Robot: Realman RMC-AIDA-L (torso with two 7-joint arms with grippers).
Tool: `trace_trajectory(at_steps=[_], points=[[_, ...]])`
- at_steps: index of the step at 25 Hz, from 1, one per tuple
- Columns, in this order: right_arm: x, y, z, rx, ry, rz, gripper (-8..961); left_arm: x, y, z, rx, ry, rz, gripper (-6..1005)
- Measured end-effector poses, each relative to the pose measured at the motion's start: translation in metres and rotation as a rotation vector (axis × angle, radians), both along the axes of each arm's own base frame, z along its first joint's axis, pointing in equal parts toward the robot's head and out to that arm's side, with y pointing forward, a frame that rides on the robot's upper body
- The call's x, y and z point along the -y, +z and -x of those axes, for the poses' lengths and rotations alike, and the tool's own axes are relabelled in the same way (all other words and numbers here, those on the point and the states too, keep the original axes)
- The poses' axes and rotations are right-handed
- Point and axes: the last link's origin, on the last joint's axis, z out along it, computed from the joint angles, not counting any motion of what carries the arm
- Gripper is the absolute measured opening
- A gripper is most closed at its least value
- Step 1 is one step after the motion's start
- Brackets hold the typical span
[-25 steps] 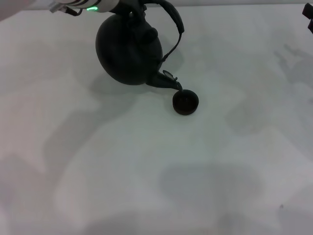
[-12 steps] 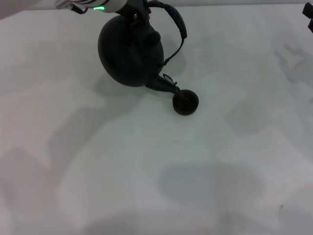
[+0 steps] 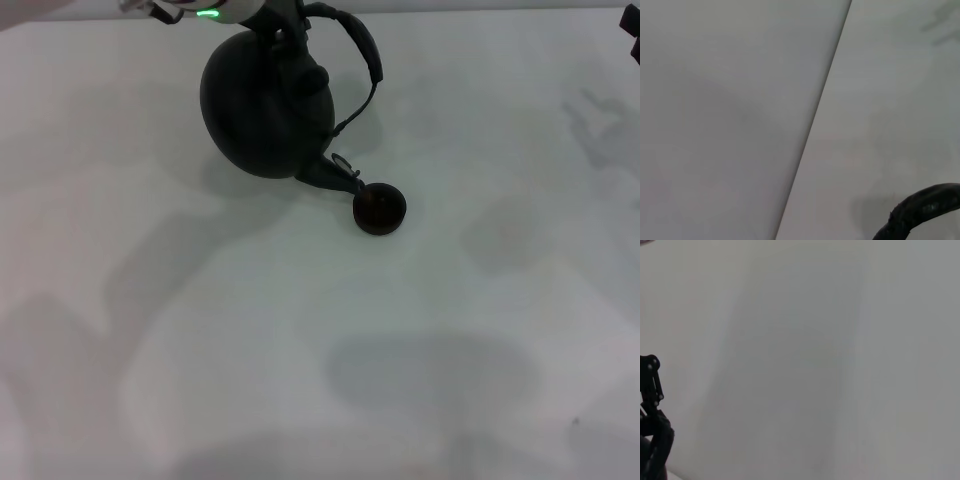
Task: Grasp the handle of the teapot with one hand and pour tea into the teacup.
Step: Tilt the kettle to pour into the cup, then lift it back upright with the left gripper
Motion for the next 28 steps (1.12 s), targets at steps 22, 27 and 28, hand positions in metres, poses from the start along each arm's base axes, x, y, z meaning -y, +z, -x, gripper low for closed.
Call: trace_trajectory(at_steps=[22, 27, 28], points=[[-0.0027, 0.0001, -0.0005, 0.007, -0.009, -0.003, 318, -0.0035, -0.0003, 0.0019, -0.010, 0.006, 0.000, 125], [-0.0030, 0.0001, -0.0010, 0.008, -0.014, -0.004, 318, -0.0040, -0.0005, 0.0027, -0.013, 0.007, 0.001, 126], [-0.0032, 0.0001, -0.0011, 0.009, -0.015, -0.005, 318, -0.0040, -0.0006, 0.0027, -0.013, 0.006, 0.001, 126]])
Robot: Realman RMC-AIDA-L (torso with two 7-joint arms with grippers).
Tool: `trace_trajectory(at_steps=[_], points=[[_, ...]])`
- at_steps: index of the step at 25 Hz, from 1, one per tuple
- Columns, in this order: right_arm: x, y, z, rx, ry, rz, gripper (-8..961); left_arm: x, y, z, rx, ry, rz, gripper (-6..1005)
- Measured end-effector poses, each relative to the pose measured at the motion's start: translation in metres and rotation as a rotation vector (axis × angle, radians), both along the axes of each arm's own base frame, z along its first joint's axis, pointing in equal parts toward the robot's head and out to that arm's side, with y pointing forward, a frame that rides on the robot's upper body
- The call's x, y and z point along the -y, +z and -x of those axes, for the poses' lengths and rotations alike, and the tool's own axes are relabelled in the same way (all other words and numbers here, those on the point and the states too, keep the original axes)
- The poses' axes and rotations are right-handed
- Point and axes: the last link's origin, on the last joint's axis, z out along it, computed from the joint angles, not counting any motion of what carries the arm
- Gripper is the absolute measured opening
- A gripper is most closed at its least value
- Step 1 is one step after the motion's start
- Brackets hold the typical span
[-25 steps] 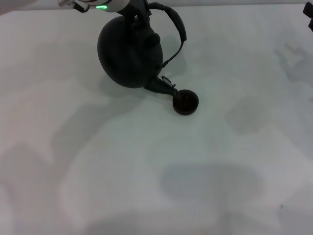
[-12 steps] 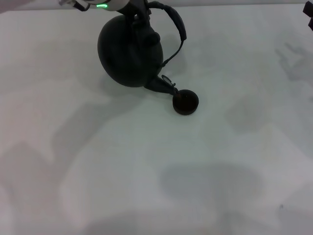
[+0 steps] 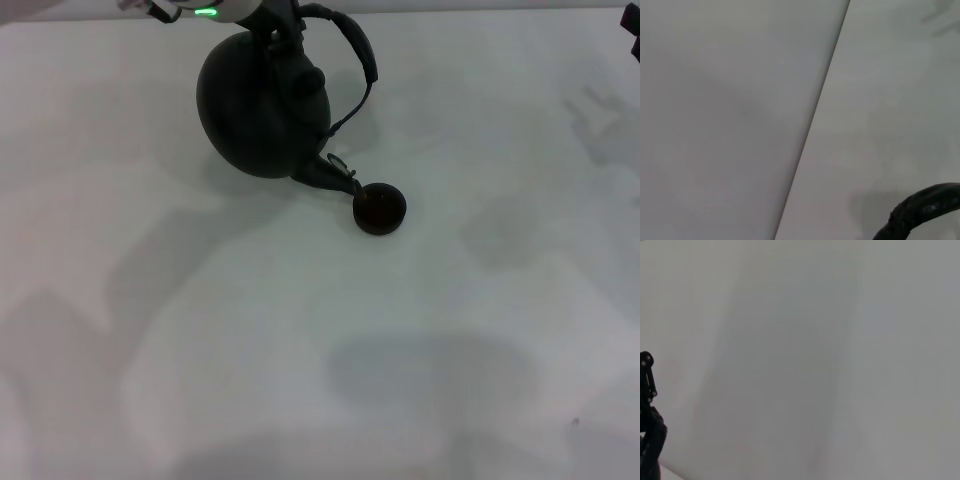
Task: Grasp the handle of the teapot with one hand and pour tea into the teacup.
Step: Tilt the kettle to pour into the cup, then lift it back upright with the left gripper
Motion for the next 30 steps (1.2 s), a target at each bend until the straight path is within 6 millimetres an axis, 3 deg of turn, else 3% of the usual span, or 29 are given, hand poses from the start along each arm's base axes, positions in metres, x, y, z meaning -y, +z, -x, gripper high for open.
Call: trace_trajectory(at_steps=[30], points=[[-0.0028, -0.0013, 0.0009, -0.001, -0.004, 0.002, 318, -0.0056, -0.0023, -0.0035, -0.020, -0.004, 0.003, 125]])
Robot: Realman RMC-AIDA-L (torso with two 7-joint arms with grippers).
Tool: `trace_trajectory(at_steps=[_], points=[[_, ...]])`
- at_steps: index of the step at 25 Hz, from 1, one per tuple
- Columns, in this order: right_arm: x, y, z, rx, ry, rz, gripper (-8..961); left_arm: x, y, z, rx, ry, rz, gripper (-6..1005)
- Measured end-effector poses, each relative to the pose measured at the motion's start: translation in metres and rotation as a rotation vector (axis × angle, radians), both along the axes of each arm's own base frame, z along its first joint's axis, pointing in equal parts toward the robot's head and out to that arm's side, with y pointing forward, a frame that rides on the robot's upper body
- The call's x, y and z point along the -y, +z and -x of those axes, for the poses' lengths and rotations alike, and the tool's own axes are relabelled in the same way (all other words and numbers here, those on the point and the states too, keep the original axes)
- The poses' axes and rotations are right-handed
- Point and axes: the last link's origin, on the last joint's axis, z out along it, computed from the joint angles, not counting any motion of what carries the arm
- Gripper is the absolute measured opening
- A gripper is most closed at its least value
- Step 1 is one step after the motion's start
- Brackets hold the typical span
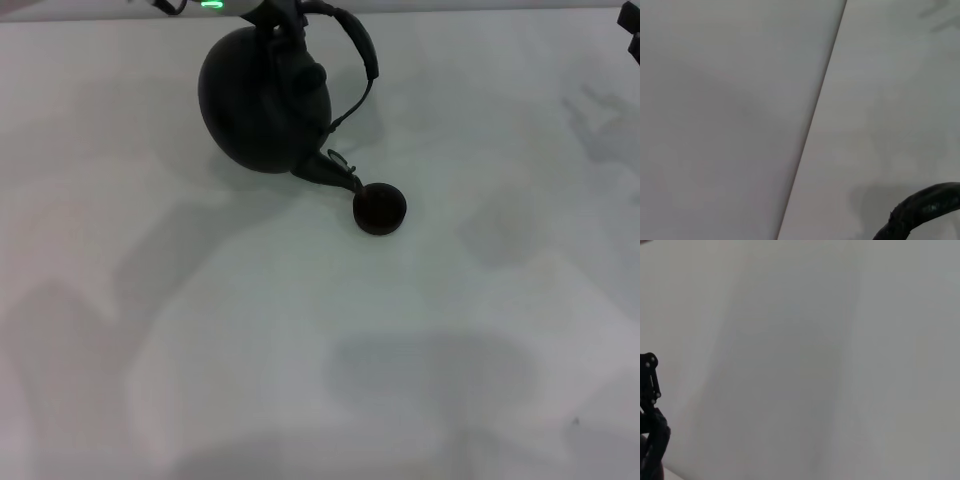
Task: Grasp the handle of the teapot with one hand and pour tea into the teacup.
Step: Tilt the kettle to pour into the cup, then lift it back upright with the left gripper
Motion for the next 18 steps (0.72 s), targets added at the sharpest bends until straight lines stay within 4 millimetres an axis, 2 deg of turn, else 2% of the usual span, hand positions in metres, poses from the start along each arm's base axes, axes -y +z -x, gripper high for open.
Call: trace_trajectory(at_steps=[6, 12, 15, 18], points=[[-0.001, 0.000, -0.001, 0.003, -0.006, -0.001, 318, -0.001, -0.001, -0.003, 0.055, 0.021, -0.026, 124], [-0.002, 0.000, -0.001, 0.005, -0.012, -0.003, 317, 0.011, -0.004, 0.007, 0.161, 0.084, -0.065, 125], [-0.003, 0.000, -0.001, 0.007, -0.013, -0.004, 317, 0.016, 0.005, 0.013, 0.231, 0.113, -0.103, 125], [-0.004, 0.001, 0.000, 0.009, -0.010, -0.005, 317, 0.022, 0.022, 0.023, 0.302, 0.148, -0.158, 124]])
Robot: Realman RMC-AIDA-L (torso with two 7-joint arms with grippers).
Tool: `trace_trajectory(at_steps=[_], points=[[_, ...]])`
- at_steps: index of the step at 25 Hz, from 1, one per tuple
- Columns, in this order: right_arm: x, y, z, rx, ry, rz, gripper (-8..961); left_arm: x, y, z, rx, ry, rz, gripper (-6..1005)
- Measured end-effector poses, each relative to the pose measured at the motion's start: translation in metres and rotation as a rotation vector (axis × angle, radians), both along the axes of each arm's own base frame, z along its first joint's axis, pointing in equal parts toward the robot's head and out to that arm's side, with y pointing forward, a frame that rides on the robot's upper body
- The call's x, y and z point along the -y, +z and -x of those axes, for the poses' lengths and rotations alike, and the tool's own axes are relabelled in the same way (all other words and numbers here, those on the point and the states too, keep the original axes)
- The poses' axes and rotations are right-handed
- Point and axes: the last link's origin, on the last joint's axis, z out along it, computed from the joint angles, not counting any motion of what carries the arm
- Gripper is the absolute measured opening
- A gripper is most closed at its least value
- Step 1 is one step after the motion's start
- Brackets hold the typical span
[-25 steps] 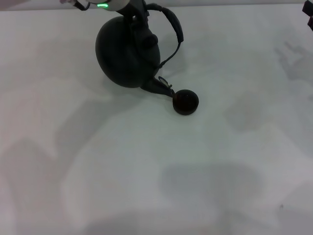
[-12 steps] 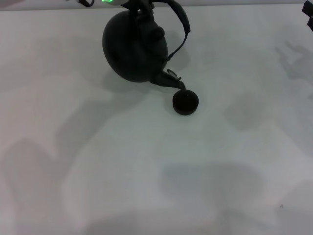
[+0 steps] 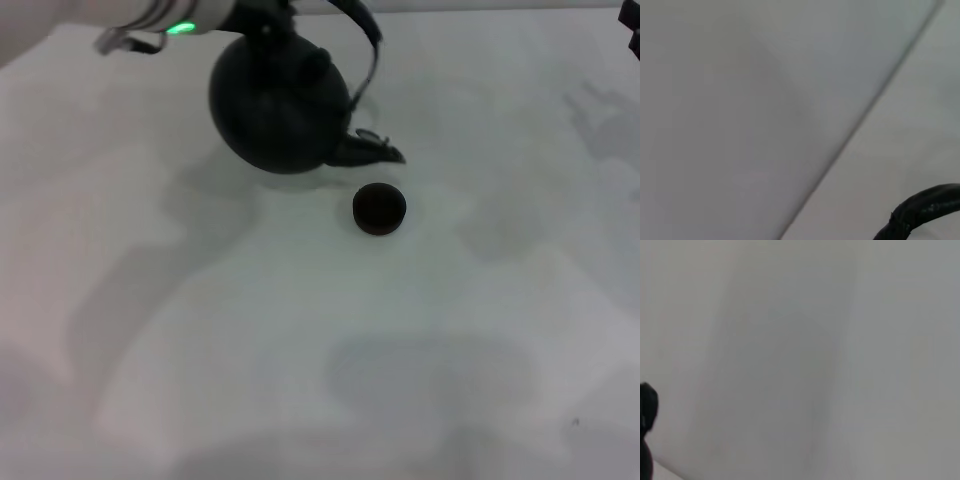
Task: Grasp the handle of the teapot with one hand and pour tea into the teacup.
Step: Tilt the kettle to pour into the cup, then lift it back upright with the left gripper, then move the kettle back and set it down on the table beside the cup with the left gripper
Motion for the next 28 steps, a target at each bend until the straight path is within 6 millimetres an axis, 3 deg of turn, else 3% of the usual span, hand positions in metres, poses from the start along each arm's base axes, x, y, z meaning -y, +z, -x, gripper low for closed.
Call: trace_trajectory(at_steps=[6, 16, 28], points=[[-0.002, 0.000, 0.000, -0.001, -0.004, 0.000, 318, 0.015, 0.049, 0.034, 0.166, 0.030, -0.206, 124], [-0.005, -0.001, 0.004, 0.002, 0.003, 0.008, 317, 0.033, 0.060, 0.073, 0.415, 0.027, -0.370, 115], [-0.005, -0.003, 0.005, 0.001, 0.005, 0.014, 318, 0.035, 0.079, 0.107, 0.573, 0.045, -0.311, 116]])
